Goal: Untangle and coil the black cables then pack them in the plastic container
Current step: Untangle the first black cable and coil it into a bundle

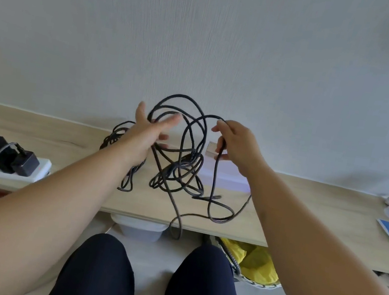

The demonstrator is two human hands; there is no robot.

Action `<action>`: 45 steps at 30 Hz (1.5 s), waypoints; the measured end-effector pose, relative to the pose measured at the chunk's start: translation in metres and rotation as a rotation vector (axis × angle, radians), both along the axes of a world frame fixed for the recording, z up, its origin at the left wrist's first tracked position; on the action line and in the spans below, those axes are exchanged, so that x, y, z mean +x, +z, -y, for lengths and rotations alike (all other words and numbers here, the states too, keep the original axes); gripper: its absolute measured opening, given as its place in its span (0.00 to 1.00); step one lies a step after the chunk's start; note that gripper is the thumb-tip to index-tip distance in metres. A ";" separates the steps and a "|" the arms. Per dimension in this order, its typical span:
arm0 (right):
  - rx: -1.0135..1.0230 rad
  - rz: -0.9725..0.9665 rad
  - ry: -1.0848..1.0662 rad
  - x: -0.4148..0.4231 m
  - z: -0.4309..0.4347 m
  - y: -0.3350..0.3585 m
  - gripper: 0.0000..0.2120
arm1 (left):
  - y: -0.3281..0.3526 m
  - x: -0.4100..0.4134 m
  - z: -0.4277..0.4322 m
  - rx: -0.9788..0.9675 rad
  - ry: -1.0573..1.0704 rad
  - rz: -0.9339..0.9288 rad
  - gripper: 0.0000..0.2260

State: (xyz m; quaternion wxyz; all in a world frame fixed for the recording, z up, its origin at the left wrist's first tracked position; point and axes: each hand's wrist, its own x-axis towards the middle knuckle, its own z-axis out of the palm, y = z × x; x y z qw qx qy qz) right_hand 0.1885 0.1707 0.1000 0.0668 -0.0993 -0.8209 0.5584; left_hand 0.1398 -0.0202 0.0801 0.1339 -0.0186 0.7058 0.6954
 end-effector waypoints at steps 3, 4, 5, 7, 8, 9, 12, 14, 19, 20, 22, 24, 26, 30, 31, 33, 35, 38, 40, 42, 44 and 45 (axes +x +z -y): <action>0.078 -0.032 0.091 -0.003 0.015 0.009 0.12 | -0.007 0.006 -0.017 -0.283 -0.205 -0.164 0.48; 0.102 -0.055 0.121 -0.003 0.020 0.013 0.12 | -0.008 0.007 -0.023 -0.344 -0.232 -0.223 0.41; 0.101 -0.079 0.132 -0.004 0.023 0.017 0.13 | -0.009 0.006 -0.028 -0.388 -0.222 -0.281 0.31; 0.052 -0.110 0.107 -0.005 0.023 0.024 0.12 | -0.003 0.006 -0.035 -0.410 -0.159 -0.347 0.13; 0.050 -0.118 0.091 -0.006 0.017 0.023 0.10 | 0.001 0.005 -0.037 -0.384 -0.128 -0.359 0.10; 0.060 -0.113 0.095 -0.004 0.010 0.020 0.08 | 0.004 0.004 -0.037 -0.331 -0.091 -0.351 0.08; 0.066 -0.018 0.138 0.006 -0.009 -0.005 0.14 | 0.013 0.001 -0.035 -0.106 -0.050 -0.280 0.08; 0.051 -0.020 0.130 0.015 -0.009 -0.022 0.15 | 0.016 0.003 -0.036 -0.096 -0.095 -0.305 0.09; -0.103 -0.059 -0.260 0.030 -0.010 -0.057 0.16 | 0.032 0.007 -0.034 0.011 0.023 -0.298 0.09; -0.063 0.054 -0.229 0.033 -0.012 -0.065 0.18 | 0.036 0.006 -0.033 0.052 0.051 -0.268 0.09; 0.067 0.291 -0.059 0.035 -0.014 -0.083 0.22 | 0.045 0.005 -0.030 0.142 0.084 -0.220 0.07; 0.210 0.376 0.072 0.037 -0.013 -0.091 0.22 | 0.052 0.005 -0.027 0.230 0.095 -0.193 0.06; 0.312 0.317 0.078 0.036 -0.014 -0.087 0.12 | 0.054 0.004 -0.023 0.267 0.113 -0.195 0.06; 0.169 0.206 0.021 0.035 -0.034 -0.065 0.02 | 0.055 -0.011 -0.002 0.200 0.242 -0.216 0.06; 0.117 0.185 0.025 0.036 -0.039 -0.060 0.02 | 0.053 -0.016 0.005 0.174 0.270 -0.212 0.05; -0.033 0.144 0.020 0.039 -0.049 -0.048 0.06 | 0.046 -0.024 0.016 0.117 0.305 -0.206 0.05; -0.237 0.060 -0.034 0.040 -0.057 -0.038 0.08 | 0.034 -0.029 0.022 0.038 0.319 -0.196 0.06; -0.600 -0.104 -0.208 0.038 -0.063 -0.031 0.07 | 0.015 -0.030 0.017 -0.013 0.340 -0.141 0.09; -0.778 -0.161 -0.320 0.035 -0.064 -0.029 0.08 | 0.007 -0.028 0.010 -0.006 0.331 -0.115 0.09; -0.907 -0.199 -0.428 0.033 -0.065 -0.025 0.10 | 0.003 -0.025 0.004 0.012 0.328 -0.118 0.07; -1.040 -0.239 -0.531 0.033 -0.066 -0.021 0.11 | 0.004 -0.024 0.002 0.067 0.330 -0.120 0.05; -1.072 -0.251 -0.558 0.035 -0.067 -0.020 0.11 | 0.008 -0.025 0.002 0.094 0.313 -0.132 0.05</action>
